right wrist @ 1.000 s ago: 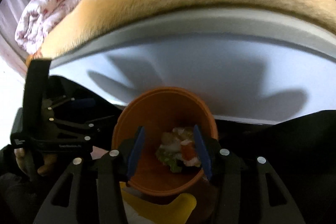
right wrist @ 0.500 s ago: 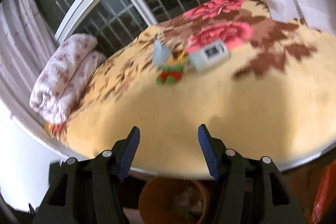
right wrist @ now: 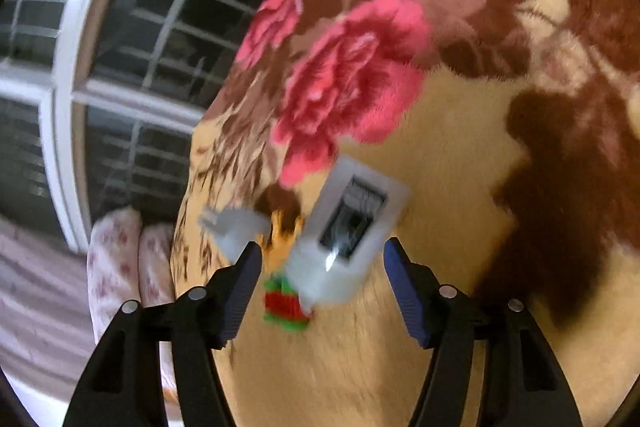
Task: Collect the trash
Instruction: 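Grasp the white cylindrical bottle with the right gripper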
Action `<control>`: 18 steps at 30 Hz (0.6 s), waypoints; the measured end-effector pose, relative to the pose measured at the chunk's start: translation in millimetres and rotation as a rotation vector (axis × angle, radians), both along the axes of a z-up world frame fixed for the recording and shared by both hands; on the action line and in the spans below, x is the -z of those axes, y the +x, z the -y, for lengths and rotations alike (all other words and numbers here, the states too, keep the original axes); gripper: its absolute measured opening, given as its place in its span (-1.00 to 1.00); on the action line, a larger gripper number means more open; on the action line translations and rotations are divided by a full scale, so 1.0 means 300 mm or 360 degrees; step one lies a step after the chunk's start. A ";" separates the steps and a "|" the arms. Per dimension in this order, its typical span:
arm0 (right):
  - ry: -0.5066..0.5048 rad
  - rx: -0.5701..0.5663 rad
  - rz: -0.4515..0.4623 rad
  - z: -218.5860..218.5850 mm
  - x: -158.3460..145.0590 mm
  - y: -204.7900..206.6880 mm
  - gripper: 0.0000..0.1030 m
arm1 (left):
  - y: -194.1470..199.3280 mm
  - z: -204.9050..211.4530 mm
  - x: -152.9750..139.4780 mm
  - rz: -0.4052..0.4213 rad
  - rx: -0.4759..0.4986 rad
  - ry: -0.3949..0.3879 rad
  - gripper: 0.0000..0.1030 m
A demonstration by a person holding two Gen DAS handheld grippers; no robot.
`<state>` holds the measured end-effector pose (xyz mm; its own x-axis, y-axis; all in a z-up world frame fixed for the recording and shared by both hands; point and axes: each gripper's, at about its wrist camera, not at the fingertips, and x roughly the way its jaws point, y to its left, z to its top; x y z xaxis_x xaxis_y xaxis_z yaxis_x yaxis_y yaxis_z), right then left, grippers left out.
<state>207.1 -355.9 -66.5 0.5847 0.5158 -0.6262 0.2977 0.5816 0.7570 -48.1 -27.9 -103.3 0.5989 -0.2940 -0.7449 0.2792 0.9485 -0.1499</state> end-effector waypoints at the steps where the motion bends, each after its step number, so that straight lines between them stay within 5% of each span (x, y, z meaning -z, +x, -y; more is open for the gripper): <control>1: -0.0001 0.0023 -0.0030 -0.004 0.010 0.029 0.25 | 0.001 -0.002 0.003 0.0001 0.0003 -0.0003 0.57; 7: -0.0271 0.0005 -0.0200 -0.078 0.055 0.151 0.17 | -0.008 0.000 0.015 0.0022 0.0015 0.0015 0.57; 10: -0.0456 -0.0033 -0.0198 -0.120 0.037 0.164 -0.04 | -0.010 -0.002 0.017 0.0019 0.0014 0.0011 0.57; 18: -0.0359 -0.0039 0.0059 -0.058 0.003 0.044 -0.07 | -0.007 -0.015 -0.003 0.0001 0.0002 -0.0035 0.57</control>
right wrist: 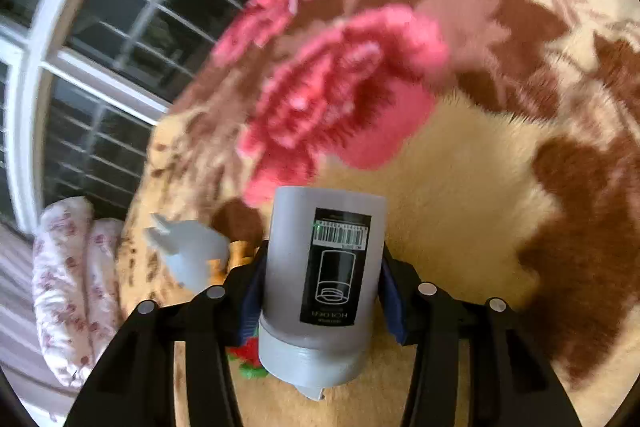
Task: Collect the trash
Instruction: 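Grasp the white cylindrical bottle with the right gripper, then grasp the light blue mouse-shaped cup with the left gripper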
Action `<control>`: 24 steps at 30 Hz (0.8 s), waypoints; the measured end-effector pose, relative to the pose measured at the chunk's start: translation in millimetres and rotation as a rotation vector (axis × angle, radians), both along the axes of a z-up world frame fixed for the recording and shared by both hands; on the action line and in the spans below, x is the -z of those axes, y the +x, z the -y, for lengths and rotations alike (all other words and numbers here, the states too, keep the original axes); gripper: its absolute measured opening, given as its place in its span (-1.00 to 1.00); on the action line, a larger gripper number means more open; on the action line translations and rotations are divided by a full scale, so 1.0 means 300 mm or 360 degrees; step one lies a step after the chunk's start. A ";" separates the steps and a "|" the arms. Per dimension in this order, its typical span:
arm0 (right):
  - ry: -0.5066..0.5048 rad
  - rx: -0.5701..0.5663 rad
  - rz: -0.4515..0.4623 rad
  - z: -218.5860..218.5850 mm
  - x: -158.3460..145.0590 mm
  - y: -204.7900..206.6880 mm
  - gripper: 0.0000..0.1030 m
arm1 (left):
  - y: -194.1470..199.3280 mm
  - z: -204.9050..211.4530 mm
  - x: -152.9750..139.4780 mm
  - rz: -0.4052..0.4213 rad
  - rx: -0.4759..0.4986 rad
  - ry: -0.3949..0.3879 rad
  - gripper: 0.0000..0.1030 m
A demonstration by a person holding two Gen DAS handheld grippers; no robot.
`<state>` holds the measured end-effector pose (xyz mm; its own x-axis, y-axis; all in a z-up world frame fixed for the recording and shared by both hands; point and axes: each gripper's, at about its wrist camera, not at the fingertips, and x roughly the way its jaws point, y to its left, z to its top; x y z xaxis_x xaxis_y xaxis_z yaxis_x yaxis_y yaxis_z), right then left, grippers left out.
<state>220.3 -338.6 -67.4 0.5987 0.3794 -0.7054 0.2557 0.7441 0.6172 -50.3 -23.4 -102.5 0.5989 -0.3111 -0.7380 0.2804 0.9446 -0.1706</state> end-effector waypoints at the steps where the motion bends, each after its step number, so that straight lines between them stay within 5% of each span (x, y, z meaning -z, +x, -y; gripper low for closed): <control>1: 0.0002 -0.0017 0.0052 0.007 -0.019 -0.022 -0.07 | 0.000 -0.004 -0.013 0.0008 -0.0006 -0.0006 0.57; 7: -0.0136 -0.0184 0.0444 0.015 -0.181 -0.235 -0.07 | 0.047 -0.010 -0.149 0.0110 -0.0003 -0.0041 0.57; 12: -0.0341 -0.0314 0.0688 -0.022 -0.247 -0.443 -0.06 | 0.229 0.076 -0.271 0.0213 -0.0053 0.0007 0.57; 24: -0.0533 -0.0470 0.0776 -0.060 -0.153 -0.708 -0.06 | 0.757 0.315 -0.323 0.0212 -0.0123 0.0056 0.57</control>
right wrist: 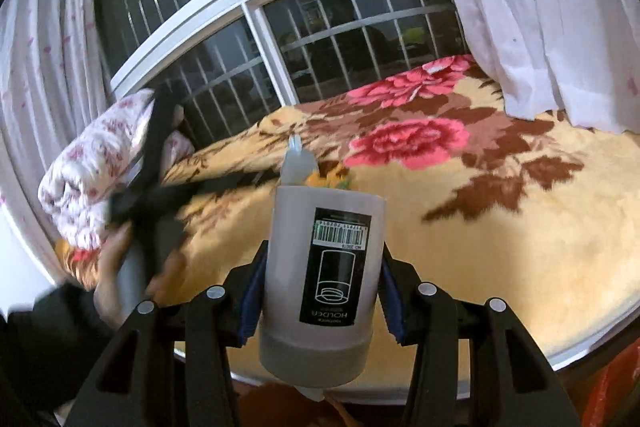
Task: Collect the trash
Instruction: 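Grasp the light blue mouse-shaped cup with the left gripper, then carry the white bottle and blue mouse cup down over the orange bin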
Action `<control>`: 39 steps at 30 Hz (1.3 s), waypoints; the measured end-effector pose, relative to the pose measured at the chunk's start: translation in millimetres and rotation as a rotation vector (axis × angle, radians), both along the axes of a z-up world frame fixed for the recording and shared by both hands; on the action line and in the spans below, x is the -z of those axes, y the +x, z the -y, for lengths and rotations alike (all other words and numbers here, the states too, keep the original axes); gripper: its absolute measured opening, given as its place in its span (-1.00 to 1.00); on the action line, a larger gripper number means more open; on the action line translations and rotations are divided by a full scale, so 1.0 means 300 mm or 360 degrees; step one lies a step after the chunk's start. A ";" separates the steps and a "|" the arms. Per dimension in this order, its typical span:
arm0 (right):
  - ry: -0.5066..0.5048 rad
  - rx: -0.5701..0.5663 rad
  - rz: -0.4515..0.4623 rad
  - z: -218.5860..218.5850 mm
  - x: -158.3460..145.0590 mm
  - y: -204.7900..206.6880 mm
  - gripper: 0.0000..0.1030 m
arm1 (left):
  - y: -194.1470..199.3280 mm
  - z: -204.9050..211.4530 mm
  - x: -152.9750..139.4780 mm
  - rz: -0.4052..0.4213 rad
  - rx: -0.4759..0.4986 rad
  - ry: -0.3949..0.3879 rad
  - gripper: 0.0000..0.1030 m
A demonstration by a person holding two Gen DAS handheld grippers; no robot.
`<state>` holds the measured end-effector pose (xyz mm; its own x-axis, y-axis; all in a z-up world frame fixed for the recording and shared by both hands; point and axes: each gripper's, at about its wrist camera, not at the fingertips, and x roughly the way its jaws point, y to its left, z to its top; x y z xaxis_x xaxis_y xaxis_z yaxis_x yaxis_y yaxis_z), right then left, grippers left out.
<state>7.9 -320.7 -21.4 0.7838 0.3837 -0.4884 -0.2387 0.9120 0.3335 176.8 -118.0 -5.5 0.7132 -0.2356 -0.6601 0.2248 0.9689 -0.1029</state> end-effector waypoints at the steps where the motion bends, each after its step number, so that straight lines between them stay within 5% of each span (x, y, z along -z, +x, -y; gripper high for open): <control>1: 0.0001 0.0002 -0.0012 -0.002 0.013 -0.002 -0.06 | 0.048 0.009 0.004 -0.0007 -0.0026 0.0007 0.57; 12: 0.0084 -0.0027 -0.0123 0.033 0.123 0.024 -0.06 | 0.383 0.019 0.133 -0.0248 -0.0162 0.0022 0.56; 13: 0.0092 -0.0032 -0.0128 0.033 0.129 0.030 -0.06 | 0.393 0.020 0.151 -0.0277 -0.0155 0.0019 0.29; 15: 0.0103 -0.0030 -0.0120 0.029 0.131 0.031 -0.06 | 0.404 0.017 0.173 -0.0314 -0.0148 0.0011 0.18; 29: 0.0084 -0.0062 -0.0102 -0.007 0.103 0.068 -0.09 | 0.328 -0.050 0.090 -0.0149 -0.0203 -0.0110 0.16; 39: 0.0119 -0.0118 -0.0043 -0.055 0.028 0.075 -0.09 | 0.090 -0.126 -0.044 0.0047 -0.0098 -0.0050 0.16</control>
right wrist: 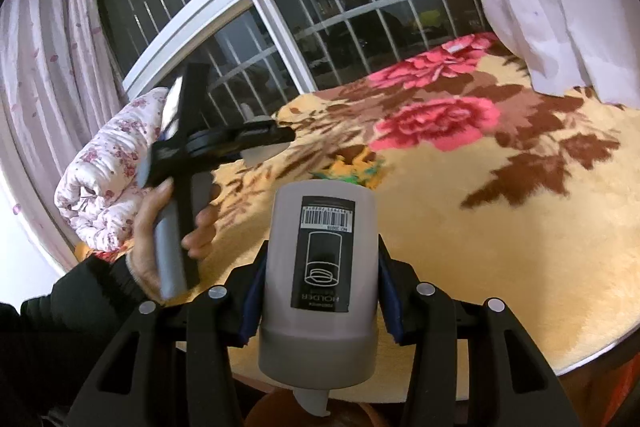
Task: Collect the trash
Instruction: 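Carry the white bottle and blue mouse cup down over the orange bin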
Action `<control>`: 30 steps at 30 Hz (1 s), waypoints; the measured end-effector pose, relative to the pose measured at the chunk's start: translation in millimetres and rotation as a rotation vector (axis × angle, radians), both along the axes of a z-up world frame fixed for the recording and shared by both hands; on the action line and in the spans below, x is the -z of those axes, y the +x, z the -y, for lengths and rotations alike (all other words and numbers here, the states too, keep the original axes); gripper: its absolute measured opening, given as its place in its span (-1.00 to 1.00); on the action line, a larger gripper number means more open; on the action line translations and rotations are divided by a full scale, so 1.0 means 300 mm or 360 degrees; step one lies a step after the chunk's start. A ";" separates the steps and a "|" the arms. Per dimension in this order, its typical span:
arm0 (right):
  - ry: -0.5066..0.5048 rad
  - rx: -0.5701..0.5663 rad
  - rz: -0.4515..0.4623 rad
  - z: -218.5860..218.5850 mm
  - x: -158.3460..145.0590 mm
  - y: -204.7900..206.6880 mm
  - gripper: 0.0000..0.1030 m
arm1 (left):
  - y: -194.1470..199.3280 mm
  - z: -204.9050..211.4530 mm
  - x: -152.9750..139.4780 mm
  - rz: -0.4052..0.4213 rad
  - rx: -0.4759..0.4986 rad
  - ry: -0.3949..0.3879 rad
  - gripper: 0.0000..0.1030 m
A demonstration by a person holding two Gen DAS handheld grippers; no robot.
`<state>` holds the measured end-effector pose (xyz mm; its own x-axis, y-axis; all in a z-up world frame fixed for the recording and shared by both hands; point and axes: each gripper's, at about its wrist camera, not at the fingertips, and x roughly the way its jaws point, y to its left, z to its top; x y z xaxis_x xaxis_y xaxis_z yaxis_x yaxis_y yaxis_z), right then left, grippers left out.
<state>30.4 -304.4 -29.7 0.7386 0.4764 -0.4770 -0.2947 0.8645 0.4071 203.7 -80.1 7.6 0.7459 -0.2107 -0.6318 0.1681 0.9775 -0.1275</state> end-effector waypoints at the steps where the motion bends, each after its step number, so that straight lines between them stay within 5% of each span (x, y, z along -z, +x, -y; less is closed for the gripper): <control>1: -0.0005 -0.0011 0.0006 -0.010 -0.006 -0.005 -0.09 | -0.038 -0.016 -0.013 0.0022 0.0006 -0.0005 0.16; 18: -0.0141 -0.0134 0.0011 -0.166 -0.047 -0.291 -0.08 | -0.640 -0.132 -0.017 0.0124 -0.0022 0.0077 0.16; 30: -0.0243 -0.0235 -0.0147 -0.212 0.082 -0.458 -0.08 | -0.944 -0.119 0.169 -0.0038 0.0083 0.0157 0.16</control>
